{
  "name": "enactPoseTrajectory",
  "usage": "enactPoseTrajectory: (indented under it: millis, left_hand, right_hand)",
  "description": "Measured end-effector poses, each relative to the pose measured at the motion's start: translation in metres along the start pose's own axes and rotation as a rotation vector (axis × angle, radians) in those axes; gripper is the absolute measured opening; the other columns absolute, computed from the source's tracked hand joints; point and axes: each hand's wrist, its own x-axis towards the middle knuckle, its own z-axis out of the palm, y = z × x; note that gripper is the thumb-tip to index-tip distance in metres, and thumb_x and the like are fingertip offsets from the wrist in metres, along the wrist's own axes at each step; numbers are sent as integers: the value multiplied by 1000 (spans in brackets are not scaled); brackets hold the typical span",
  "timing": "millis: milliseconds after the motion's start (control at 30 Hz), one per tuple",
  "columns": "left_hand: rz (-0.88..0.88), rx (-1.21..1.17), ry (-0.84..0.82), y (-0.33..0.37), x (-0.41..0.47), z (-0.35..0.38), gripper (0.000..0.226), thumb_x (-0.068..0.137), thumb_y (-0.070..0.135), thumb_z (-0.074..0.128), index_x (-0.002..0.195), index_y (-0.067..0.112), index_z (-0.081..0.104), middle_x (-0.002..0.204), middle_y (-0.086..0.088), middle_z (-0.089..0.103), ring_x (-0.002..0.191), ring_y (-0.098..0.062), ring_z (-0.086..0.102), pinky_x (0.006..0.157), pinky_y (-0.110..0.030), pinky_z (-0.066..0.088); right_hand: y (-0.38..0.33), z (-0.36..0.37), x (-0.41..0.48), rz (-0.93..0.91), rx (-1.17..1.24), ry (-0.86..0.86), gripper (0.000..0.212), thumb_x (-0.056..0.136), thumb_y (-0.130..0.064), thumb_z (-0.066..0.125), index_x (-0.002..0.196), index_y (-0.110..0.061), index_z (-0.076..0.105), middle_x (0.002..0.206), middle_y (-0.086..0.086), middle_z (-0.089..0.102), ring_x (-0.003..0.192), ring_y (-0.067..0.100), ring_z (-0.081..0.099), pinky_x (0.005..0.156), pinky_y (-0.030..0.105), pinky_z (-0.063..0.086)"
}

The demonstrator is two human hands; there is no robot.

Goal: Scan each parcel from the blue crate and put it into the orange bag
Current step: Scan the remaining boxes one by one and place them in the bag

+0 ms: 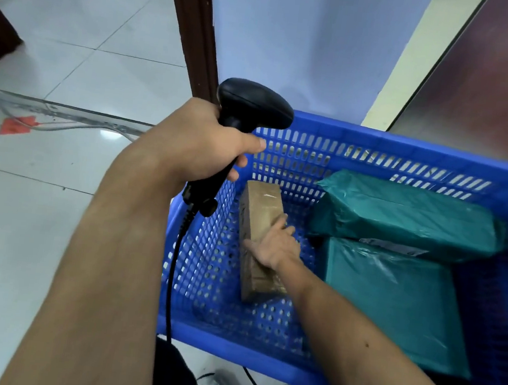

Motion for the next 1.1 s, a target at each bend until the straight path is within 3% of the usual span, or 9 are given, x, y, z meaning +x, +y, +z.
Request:
enactPoseTrajectory:
  millis: [167, 300, 433, 600, 800, 967, 1100]
  left_hand:
    - [16, -48, 1, 9, -7, 2, 19, 91, 26, 79, 91, 9, 72, 82, -7, 74, 64, -18, 70, 73, -33, 60]
    - [47, -58, 29, 22, -16, 7, 17, 90, 23, 80, 84, 9, 72, 75, -7, 72, 62, -21, 68, 77, -40, 61]
    - [97, -87, 43, 36, -27, 14, 15, 90, 21, 79, 84, 9, 71, 76, -9, 74, 59, -20, 67, 73, -36, 57]
    - [223, -100, 83, 51, -52, 37, 15, 89, 29, 79, 92, 14, 75, 79, -5, 78, 64, -19, 73, 80, -39, 60]
    - [338, -268, 33, 70, -101, 76, 10, 95, 23, 74, 93, 13, 73, 75, -9, 77, 60, -18, 67, 74, -37, 59]
    - [352, -364, -35, 65, -143, 114, 11, 97, 22, 73, 91, 12, 71, 67, -6, 74, 56, -21, 63, 70, -37, 54]
    - [278, -418, -84, 54, -181, 150, 12, 96, 16, 73, 93, 5, 70, 59, -5, 68, 51, -20, 60, 65, -38, 51]
  right_hand:
    - [22, -48, -27, -223, -170, 125, 122, 82, -75, 61, 163, -12, -7, 149, 19, 34, 127, 39, 52, 97, 46, 48]
    - [46, -98, -67, -315, -159, 264, 119, 83, -74, 59, 163, -14, -6, 153, 21, 33, 127, 41, 53, 97, 48, 48]
    - [68, -151, -112, -291, -68, 399, 119, 82, -72, 64, 164, -17, -3, 148, 16, 39, 120, 41, 59, 93, 47, 49]
    - [113, -209, -179, -237, 22, 506, 114, 85, -67, 64, 164, -18, -1, 159, 16, 32, 126, 40, 57, 98, 46, 48]
    - [174, -250, -261, -189, 147, 641, 116, 79, -68, 67, 163, -21, 3, 161, 10, 32, 134, 37, 50, 105, 48, 45]
    - [216, -270, -317, -198, 313, 742, 123, 65, -80, 62, 162, -23, 12, 163, 3, 34, 140, 25, 45, 113, 49, 42]
    - [248, -266, -348, -251, 482, 759, 103, 77, -66, 75, 157, -32, 20, 150, -7, 48, 130, 17, 53, 107, 44, 47]
